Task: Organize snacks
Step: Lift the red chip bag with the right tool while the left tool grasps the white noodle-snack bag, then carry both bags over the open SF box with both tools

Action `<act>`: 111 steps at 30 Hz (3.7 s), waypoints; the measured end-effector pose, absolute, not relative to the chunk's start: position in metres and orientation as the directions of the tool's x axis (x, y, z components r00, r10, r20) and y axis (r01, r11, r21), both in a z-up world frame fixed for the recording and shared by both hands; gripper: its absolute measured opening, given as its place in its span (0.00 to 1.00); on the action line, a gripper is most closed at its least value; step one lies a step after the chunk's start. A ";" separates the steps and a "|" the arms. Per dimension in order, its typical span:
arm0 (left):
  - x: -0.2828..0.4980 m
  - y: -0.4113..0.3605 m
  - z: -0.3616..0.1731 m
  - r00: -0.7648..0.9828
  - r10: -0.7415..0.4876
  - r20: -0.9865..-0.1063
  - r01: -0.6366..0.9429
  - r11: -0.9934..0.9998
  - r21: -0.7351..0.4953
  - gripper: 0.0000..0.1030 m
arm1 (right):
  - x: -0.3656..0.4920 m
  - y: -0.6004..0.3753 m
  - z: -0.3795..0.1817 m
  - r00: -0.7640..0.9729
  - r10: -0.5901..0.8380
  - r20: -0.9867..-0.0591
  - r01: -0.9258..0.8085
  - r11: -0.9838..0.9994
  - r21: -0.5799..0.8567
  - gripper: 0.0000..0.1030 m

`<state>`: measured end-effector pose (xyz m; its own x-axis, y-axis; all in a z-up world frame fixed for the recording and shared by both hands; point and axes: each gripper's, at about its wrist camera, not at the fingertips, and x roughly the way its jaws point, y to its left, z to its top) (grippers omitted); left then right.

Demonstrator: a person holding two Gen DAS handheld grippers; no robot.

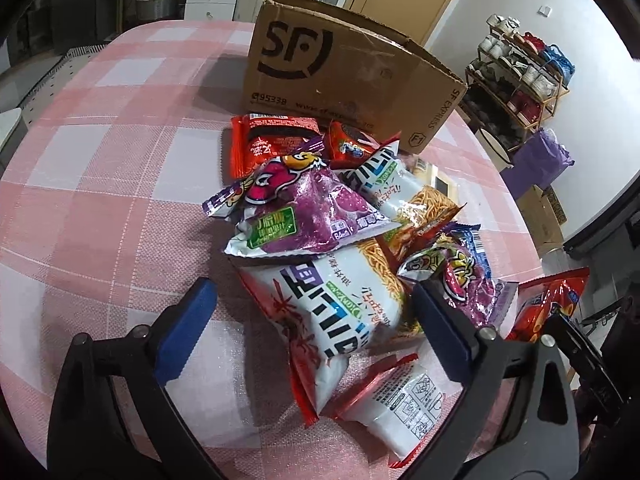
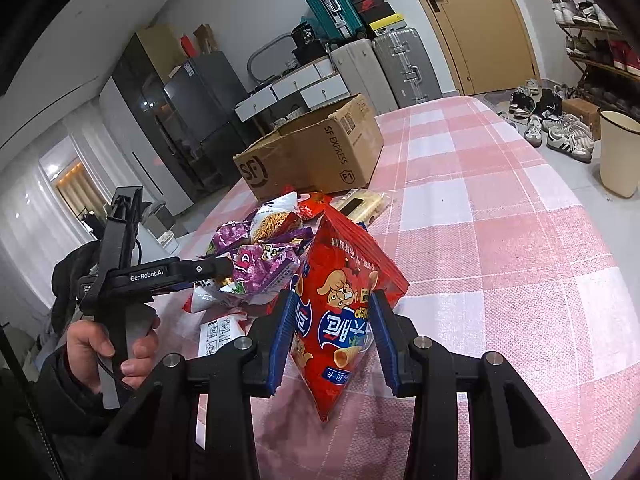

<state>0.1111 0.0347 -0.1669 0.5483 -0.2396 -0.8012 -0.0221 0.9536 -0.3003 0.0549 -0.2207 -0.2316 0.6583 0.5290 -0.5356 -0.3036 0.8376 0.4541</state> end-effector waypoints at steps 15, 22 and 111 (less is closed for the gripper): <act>0.111 0.032 -0.173 0.532 -0.360 -0.767 0.086 0.923 -0.374 0.49 | 0.053 -0.217 -0.224 0.664 0.516 -0.542 -0.301 0.847 0.438 0.37; 0.091 0.038 -0.168 0.535 -0.362 -0.763 0.101 0.924 -0.368 0.47 | 0.053 -0.211 -0.220 0.664 0.513 -0.544 -0.309 0.851 0.425 0.37; 0.268 0.078 0.010 0.739 -0.322 -0.591 0.159 0.937 -0.311 0.45 | 0.290 -0.133 -0.084 0.691 0.586 -0.423 -0.433 0.805 0.407 0.38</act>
